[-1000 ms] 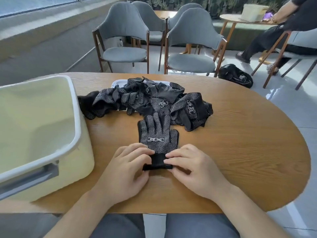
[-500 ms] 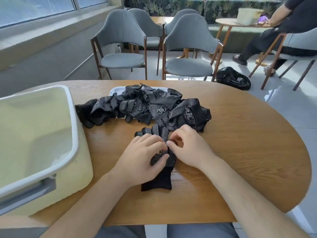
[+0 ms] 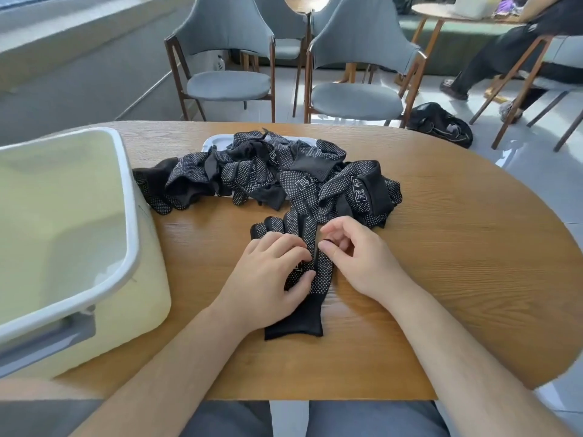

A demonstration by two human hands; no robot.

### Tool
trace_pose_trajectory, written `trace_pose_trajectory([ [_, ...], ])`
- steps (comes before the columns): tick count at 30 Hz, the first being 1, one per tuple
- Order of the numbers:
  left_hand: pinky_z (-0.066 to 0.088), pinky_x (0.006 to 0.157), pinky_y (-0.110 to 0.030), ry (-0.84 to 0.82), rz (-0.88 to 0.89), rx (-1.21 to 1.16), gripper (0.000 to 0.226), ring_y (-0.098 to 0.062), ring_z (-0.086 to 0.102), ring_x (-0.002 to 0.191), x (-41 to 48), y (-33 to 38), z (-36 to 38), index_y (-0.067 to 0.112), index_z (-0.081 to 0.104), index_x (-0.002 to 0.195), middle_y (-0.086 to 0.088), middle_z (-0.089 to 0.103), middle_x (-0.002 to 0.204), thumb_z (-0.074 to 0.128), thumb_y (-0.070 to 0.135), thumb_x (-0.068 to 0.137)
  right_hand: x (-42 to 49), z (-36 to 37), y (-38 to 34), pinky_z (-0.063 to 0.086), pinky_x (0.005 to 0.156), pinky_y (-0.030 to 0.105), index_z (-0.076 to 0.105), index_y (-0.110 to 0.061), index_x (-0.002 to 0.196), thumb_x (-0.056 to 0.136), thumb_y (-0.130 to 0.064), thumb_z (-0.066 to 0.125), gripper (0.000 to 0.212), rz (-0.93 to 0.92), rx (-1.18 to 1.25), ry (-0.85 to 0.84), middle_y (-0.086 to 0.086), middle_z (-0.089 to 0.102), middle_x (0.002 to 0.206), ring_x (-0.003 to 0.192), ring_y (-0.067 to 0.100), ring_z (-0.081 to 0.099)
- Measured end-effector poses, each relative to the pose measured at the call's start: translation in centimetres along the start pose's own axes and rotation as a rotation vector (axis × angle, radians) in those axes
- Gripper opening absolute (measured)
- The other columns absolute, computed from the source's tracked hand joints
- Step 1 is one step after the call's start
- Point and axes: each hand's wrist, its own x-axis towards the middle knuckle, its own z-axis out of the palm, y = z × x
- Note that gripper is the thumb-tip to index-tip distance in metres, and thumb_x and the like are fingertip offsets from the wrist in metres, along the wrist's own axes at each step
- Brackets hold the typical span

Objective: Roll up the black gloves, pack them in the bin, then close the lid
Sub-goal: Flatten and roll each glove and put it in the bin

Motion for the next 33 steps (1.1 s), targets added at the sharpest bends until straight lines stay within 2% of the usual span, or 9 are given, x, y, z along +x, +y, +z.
trace_pose_trajectory([
  [4, 0.045, 0.089, -0.037, 0.000, -0.001, -0.003, 0.025, -0.016, 0.057, 0.113, 0.0, 0.0, 0.1, 0.024, 0.070, 0.105, 0.014, 0.062, 0.117, 0.060, 0.043, 0.093, 0.0, 0.0, -0.1, 0.049, 0.085, 0.028, 0.066, -0.033, 0.109, 0.093, -0.031, 0.072, 0.017, 0.023, 0.000, 0.024, -0.015, 0.066, 0.092, 0.090, 0.004, 0.057],
  [9, 0.044, 0.088, -0.035, -0.004, 0.007, -0.006, 0.024, -0.015, 0.056, 0.112, 0.0, 0.2, -0.1, 0.025, 0.069, 0.104, 0.014, 0.061, 0.116, 0.060, 0.043, 0.092, 0.8, 0.4, -0.4, 0.045, 0.080, 0.018, 0.070, -0.029, 0.114, 0.092, -0.047, 0.069, 0.028, 0.082, -0.026, 0.083, -0.014, 0.063, 0.094, 0.086, 0.003, 0.055],
  [12, 0.043, 0.088, -0.034, -0.017, 0.038, -0.010, 0.022, -0.016, 0.055, 0.110, 0.0, 0.2, -0.3, 0.025, 0.068, 0.104, 0.014, 0.061, 0.116, 0.061, 0.042, 0.091, 2.4, 1.2, -1.1, 0.049, 0.093, 0.029, 0.072, -0.026, 0.114, 0.091, -0.051, 0.067, 0.034, 0.111, -0.108, 0.097, -0.011, 0.059, 0.105, 0.098, 0.008, 0.056],
  [15, 0.044, 0.087, -0.037, -0.024, 0.058, -0.022, 0.022, -0.016, 0.055, 0.109, -0.1, 0.1, -0.4, 0.025, 0.068, 0.103, 0.014, 0.061, 0.115, 0.062, 0.041, 0.090, 3.0, 1.6, -1.4, 0.050, 0.094, 0.034, 0.072, -0.026, 0.105, 0.090, -0.041, 0.071, 0.022, 0.054, -0.083, 0.076, -0.012, 0.061, 0.103, 0.096, 0.008, 0.055],
  [19, 0.045, 0.086, -0.038, -0.027, 0.064, -0.028, 0.022, -0.017, 0.056, 0.108, 0.0, 0.1, -0.5, 0.024, 0.069, 0.102, 0.012, 0.061, 0.115, 0.064, 0.040, 0.088, 2.2, 1.3, -1.1, 0.044, 0.086, 0.020, 0.068, -0.030, 0.109, 0.090, -0.036, 0.073, 0.021, -0.014, -0.013, 0.058, -0.019, 0.062, 0.098, 0.094, 0.004, 0.053],
  [24, 0.044, 0.086, -0.037, -0.030, 0.048, -0.038, 0.022, -0.015, 0.055, 0.108, 0.1, 0.1, -0.4, 0.025, 0.068, 0.102, 0.013, 0.061, 0.114, 0.064, 0.041, 0.088, 3.3, 1.4, -1.5, 0.046, 0.087, 0.020, 0.061, -0.030, 0.127, 0.094, -0.032, 0.069, 0.034, 0.061, 0.080, 0.011, -0.017, 0.063, 0.103, 0.096, 0.006, 0.059],
  [27, 0.044, 0.086, -0.036, -0.030, 0.035, -0.045, 0.022, -0.013, 0.054, 0.108, 0.2, 0.0, -0.4, 0.025, 0.068, 0.104, 0.015, 0.060, 0.115, 0.064, 0.041, 0.089, 4.2, 1.6, -1.5, 0.044, 0.083, 0.016, 0.065, -0.031, 0.124, 0.095, -0.027, 0.070, 0.030, 0.072, 0.119, -0.013, -0.015, 0.065, 0.103, 0.090, 0.004, 0.059],
  [31, 0.044, 0.088, -0.037, -0.022, 0.028, -0.049, 0.022, -0.016, 0.055, 0.110, 0.3, 0.1, -0.6, 0.023, 0.068, 0.102, 0.013, 0.061, 0.114, 0.063, 0.040, 0.089, 4.1, 1.7, -1.2, 0.040, 0.075, 0.004, 0.068, -0.029, 0.122, 0.094, -0.026, 0.072, 0.027, 0.064, 0.123, 0.015, -0.014, 0.063, 0.103, 0.084, -0.001, 0.054],
  [33, 0.043, 0.088, -0.038, -0.031, 0.020, -0.048, 0.022, -0.016, 0.055, 0.110, 0.2, 0.2, -0.7, 0.023, 0.068, 0.102, 0.012, 0.061, 0.114, 0.063, 0.040, 0.089, 3.9, 1.9, -1.0, 0.041, 0.074, 0.004, 0.070, -0.028, 0.121, 0.095, -0.028, 0.071, 0.027, 0.052, 0.098, 0.028, -0.011, 0.063, 0.099, 0.081, 0.000, 0.053],
])
